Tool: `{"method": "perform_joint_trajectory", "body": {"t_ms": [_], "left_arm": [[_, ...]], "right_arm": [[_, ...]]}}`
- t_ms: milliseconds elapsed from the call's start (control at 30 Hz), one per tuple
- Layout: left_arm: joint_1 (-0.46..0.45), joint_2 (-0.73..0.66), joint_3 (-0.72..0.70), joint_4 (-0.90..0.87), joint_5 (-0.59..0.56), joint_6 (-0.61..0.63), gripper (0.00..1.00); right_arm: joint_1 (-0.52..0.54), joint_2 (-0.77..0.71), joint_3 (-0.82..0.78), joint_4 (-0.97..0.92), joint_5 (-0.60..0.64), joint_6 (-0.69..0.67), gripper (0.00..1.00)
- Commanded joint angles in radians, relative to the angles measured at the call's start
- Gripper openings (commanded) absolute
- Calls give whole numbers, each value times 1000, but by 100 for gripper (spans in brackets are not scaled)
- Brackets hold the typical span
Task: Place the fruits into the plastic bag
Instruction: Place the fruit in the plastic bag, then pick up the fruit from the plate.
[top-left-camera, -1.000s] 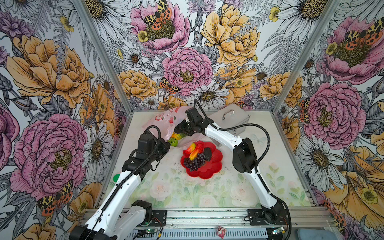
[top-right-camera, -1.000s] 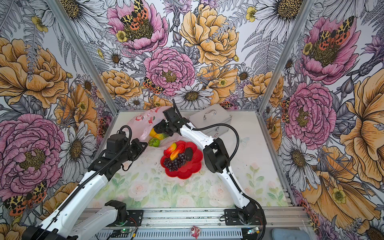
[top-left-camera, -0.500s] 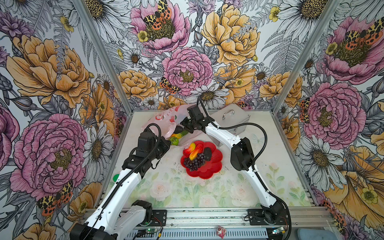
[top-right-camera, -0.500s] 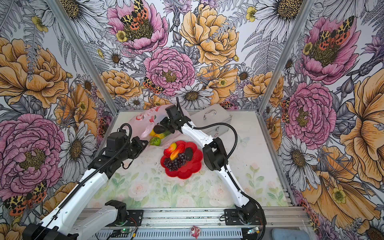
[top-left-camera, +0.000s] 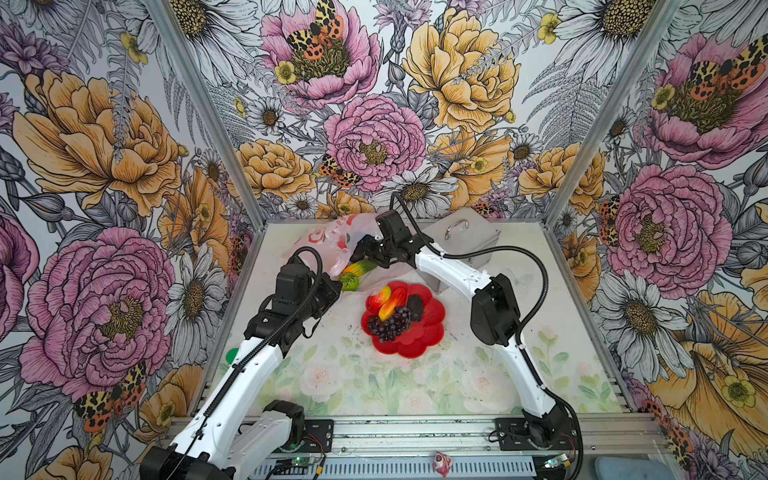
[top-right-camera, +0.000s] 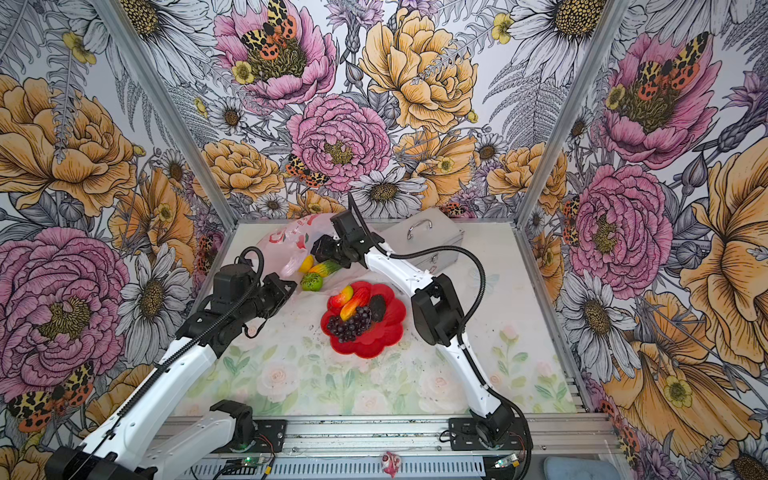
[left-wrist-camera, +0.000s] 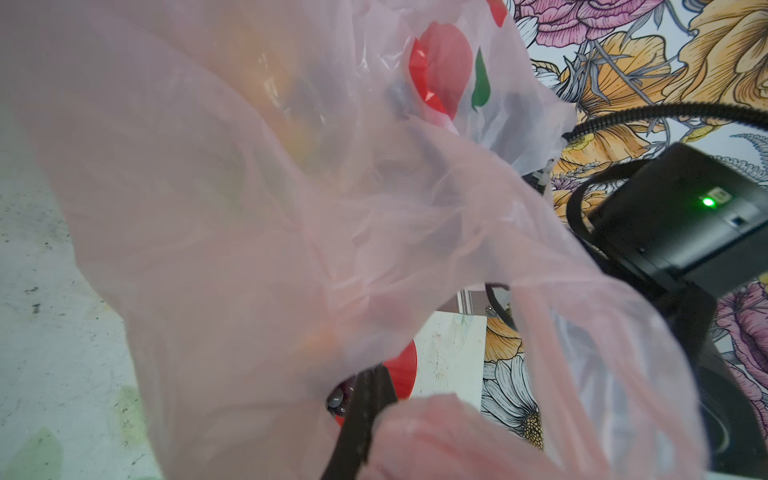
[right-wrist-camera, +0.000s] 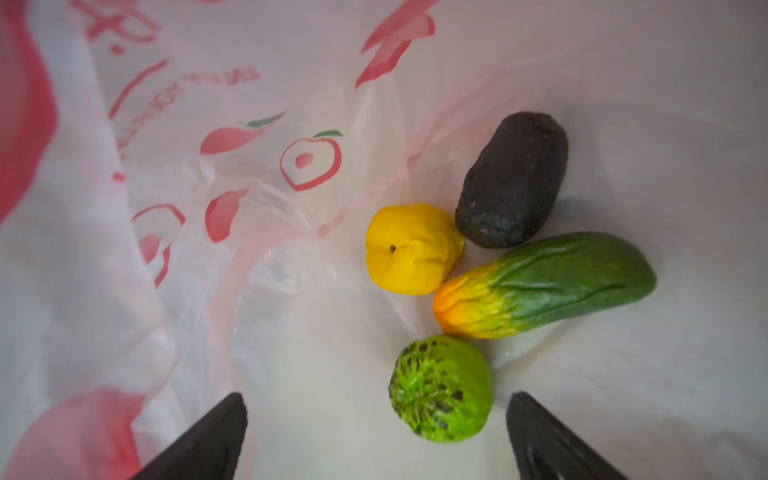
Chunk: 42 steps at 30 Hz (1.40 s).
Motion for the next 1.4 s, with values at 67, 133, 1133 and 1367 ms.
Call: {"method": "perform_joint_trajectory", "body": {"t_ms": [67, 133, 1133, 1367], "left_arm": [[13, -15, 7, 22, 3, -2, 0], [18, -24, -2, 26, 4, -7, 0], [56, -79, -53, 49, 25, -35, 0], [59, -77, -53, 49, 24, -39, 0]], "right_arm": [[44, -207, -202, 15, -5, -173, 99], [56, -273, -291, 15, 14, -215, 99], [-73, -679, -996, 44, 244, -199, 75], [-81, -617, -972, 39, 240, -161, 66]]}}
